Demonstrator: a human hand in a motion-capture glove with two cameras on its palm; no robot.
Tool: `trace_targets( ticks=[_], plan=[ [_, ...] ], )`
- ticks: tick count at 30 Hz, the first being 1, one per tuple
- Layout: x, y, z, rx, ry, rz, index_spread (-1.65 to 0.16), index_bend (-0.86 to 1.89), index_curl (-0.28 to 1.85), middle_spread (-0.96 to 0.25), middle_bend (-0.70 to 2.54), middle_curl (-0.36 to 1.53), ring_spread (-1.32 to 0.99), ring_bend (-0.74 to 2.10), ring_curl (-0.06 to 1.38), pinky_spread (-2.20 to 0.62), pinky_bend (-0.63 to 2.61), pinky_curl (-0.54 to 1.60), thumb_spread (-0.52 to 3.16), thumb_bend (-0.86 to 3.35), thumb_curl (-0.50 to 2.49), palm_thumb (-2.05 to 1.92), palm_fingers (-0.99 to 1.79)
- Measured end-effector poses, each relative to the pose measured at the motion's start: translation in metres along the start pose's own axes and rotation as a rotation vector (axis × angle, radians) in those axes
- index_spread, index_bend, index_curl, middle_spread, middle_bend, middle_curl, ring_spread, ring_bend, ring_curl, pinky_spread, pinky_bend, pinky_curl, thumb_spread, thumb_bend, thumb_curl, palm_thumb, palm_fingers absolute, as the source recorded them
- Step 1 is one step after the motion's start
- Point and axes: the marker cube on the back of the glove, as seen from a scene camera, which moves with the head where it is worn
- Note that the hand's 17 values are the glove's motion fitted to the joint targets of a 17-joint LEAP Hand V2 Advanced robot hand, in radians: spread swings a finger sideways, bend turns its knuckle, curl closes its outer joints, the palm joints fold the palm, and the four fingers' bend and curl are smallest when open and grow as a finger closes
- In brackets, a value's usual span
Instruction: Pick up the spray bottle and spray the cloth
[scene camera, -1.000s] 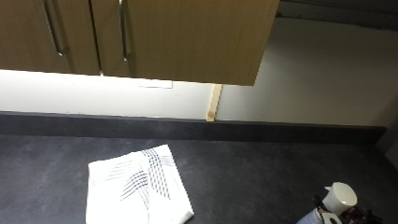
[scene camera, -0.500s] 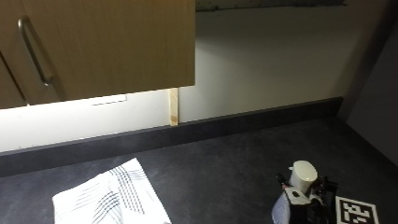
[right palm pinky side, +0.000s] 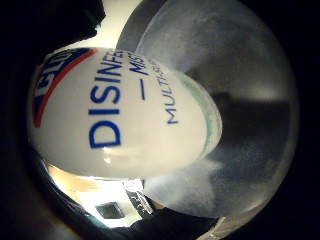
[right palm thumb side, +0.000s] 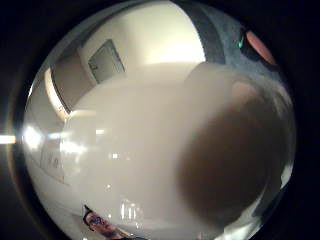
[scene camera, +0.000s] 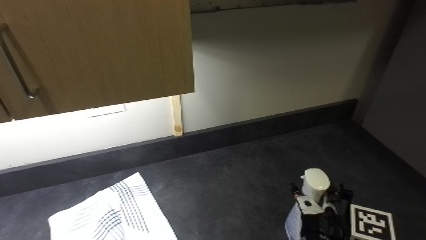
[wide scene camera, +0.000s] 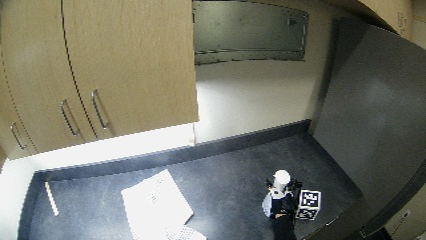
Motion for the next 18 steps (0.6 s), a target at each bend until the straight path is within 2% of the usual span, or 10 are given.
trace_targets(
  ticks=[5,18],
  plan=[
    [0.006,-0.008,0.002,0.005,-0.073,-0.022,-0.28,0.28,0.34,0.03,0.40,0.43,0.07,0.42,0.35,0.15,0.31,0.23,0.96,0.03,0.59,1.05,0.74],
    [0.006,-0.009,0.007,0.014,-0.098,-0.030,-0.23,0.26,0.43,-0.01,0.42,0.48,0.02,0.39,0.39,0.15,0.17,0.22,0.85,-0.01,0.62,1.13,0.79]
  ],
)
